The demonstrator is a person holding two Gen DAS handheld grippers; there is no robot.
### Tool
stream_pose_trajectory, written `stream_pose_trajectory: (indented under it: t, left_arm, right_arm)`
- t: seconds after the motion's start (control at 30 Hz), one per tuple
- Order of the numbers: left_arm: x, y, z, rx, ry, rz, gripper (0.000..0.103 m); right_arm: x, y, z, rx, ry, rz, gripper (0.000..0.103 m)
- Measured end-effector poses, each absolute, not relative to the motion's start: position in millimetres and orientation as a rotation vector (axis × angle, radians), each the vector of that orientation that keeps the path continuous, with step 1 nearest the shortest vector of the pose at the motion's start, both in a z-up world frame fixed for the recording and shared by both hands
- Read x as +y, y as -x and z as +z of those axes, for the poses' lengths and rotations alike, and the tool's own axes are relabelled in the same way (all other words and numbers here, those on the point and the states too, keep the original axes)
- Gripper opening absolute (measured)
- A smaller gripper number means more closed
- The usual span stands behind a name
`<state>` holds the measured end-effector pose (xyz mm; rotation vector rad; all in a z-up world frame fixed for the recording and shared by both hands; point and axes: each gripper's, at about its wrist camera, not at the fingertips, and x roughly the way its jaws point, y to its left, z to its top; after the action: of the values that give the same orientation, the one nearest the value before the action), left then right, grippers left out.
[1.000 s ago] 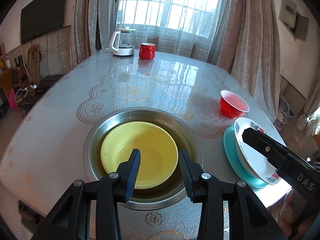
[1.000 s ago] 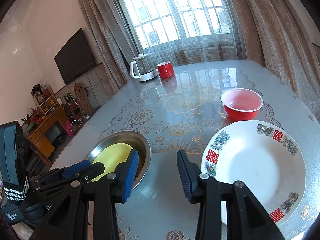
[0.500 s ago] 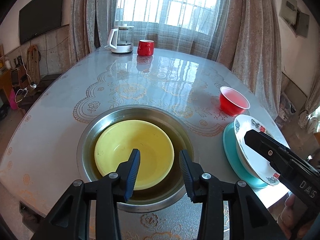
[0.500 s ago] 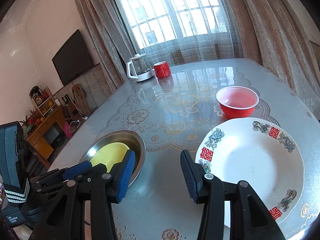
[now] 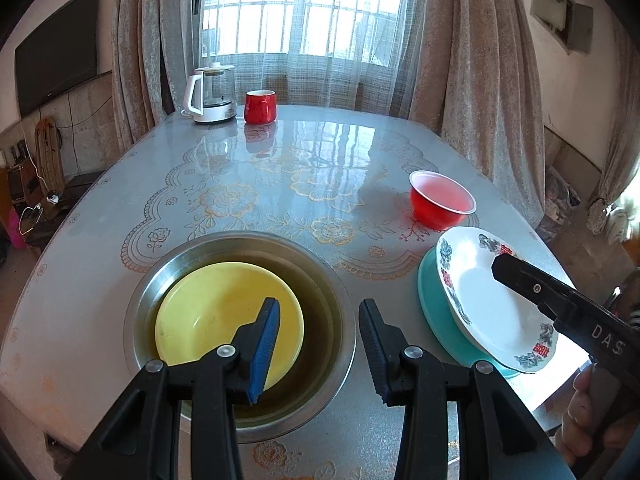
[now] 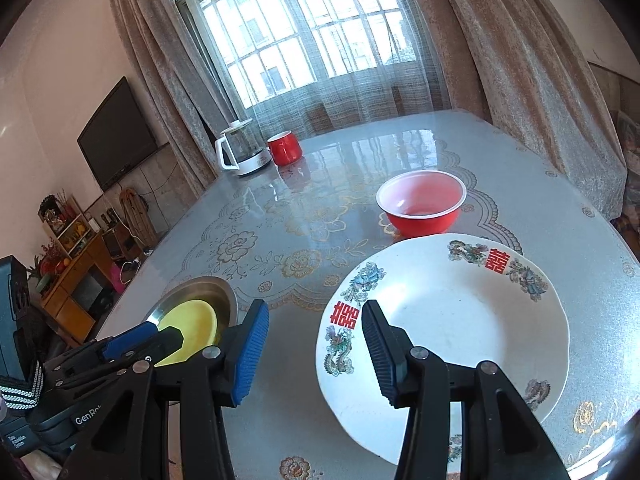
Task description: Organize plates and bowls
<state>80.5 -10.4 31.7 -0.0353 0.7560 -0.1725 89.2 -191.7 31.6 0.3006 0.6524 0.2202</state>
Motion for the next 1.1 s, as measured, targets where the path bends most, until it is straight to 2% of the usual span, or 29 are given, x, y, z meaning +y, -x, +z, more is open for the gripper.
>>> stream_pose_trajectory:
  t: [0.73, 0.83, 1.1]
  left_arm:
    - [-37, -130, 33, 0.812, 0.079, -0.207, 0.043]
    - [-45, -141, 35, 0.814, 0.078, -0.224, 0.048]
    - [-74, -172, 35, 0.836, 0.057, -0.272, 0.049]
  right_arm:
    - [-278, -118, 23, 0.710, -0.423, 0.098, 0.049]
    - [-289, -129, 24, 0.716, -0.448, 0.082, 0.049]
    - [-303, -154, 22, 0.730, -0.474, 0.075, 0.049]
